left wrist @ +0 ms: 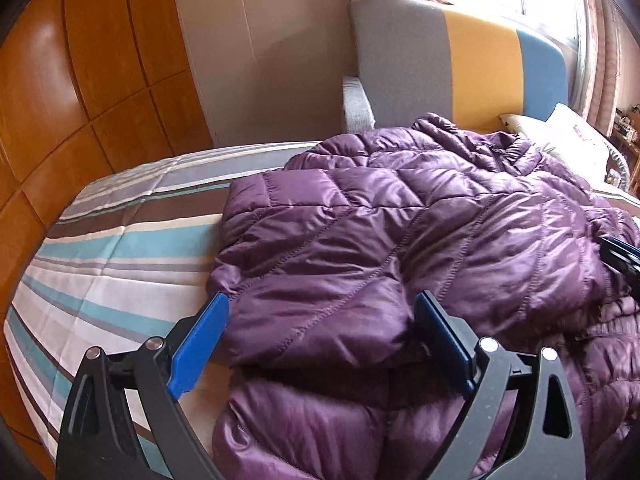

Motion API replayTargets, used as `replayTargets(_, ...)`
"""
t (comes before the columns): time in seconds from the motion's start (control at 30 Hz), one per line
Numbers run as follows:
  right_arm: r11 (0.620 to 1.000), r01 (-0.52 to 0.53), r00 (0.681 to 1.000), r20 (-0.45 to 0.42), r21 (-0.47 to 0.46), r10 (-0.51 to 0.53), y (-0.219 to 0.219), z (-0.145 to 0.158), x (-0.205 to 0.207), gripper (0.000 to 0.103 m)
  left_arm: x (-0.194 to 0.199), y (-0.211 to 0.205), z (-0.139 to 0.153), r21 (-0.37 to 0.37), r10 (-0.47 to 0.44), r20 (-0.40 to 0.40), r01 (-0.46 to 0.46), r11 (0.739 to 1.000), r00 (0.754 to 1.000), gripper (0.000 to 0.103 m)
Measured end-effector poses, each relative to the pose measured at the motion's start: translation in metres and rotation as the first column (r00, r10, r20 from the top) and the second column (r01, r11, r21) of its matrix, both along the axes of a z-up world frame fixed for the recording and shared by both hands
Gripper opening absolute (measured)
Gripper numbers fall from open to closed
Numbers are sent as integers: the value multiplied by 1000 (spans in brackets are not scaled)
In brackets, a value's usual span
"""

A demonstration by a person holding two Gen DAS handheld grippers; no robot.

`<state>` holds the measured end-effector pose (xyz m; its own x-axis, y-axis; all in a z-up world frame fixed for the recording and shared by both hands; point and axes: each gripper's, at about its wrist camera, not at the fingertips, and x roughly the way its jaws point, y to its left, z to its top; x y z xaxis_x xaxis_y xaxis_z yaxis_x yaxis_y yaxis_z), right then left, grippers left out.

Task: Fold large clothes

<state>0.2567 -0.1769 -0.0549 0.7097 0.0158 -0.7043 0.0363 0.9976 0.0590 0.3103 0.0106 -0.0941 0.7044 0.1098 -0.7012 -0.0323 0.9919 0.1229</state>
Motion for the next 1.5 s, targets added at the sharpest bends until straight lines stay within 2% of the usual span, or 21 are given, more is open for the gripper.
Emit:
replayTargets(0.2, 999, 17, 999, -32, 41, -15, -10, -23, 0, 20, 12, 8, -19, -19, 29, -59, -30, 999, 998, 100)
replayTargets(0.27, 999, 20, 999, -39, 27, -19, -7, -26, 3, 20, 14, 9, -24, -30, 28, -75, -31, 999, 997, 101)
replayTargets(0.4, 1000, 21, 999, -36, -17, -22, -2, -29, 4, 20, 15, 9, -29, -43, 26, -84, -29, 999, 996, 101)
replayTargets(0.53, 1000, 16, 999, -45, 10, -15, -7, -25, 4, 21, 11, 9, -24, -41, 29, -70, -32, 999, 997, 101)
replayTargets(0.6, 999, 13, 999, -45, 29, -11, -10, -17, -1, 24, 2, 13, -18, -66, 30, -63, -34, 997, 998, 101)
replayTargets(0.7, 1000, 11, 1000, -25, 17, -11, -8, -5, -17, 44, -16, 22, -13, -116, 29, -61, -36, 993, 998, 101)
replayTargets(0.8, 1000, -11, 1000, -17, 5, 11, -2, 5, -36, 44, -37, 29, -11, -149, 22, -73, -32, 988, 997, 101)
replayTargets(0.9, 1000, -24, 1000, -14, -2, 24, 2, 12, -56, 44, -60, 32, -10, -147, 5, -66, -15, 989, 998, 101)
replayTargets(1.13, 999, -44, 999, -16, -2, 44, 7, 21, -105, 44, -108, 38, -15, -166, -82, -95, 65, 984, 992, 101)
replayTargets(1.27, 999, -50, 999, -19, 12, 50, 4, 22, -132, 44, -135, 40, -16, -132, -118, -94, 105, 986, 989, 101)
replayTargets(1.37, 999, -45, 999, -28, 17, 45, -3, 21, -153, 44, -151, 44, -15, -96, -105, -88, 96, 991, 991, 100)
replayTargets(1.47, 999, -26, 999, -44, 36, 27, -18, 17, -177, 44, -168, 57, -16, -109, -101, -90, 91, 990, 991, 98)
replayTargets(1.5, 999, -13, 999, -50, 47, 16, -26, 15, -189, 44, -171, 62, -17, -123, -107, -93, 95, 988, 990, 94)
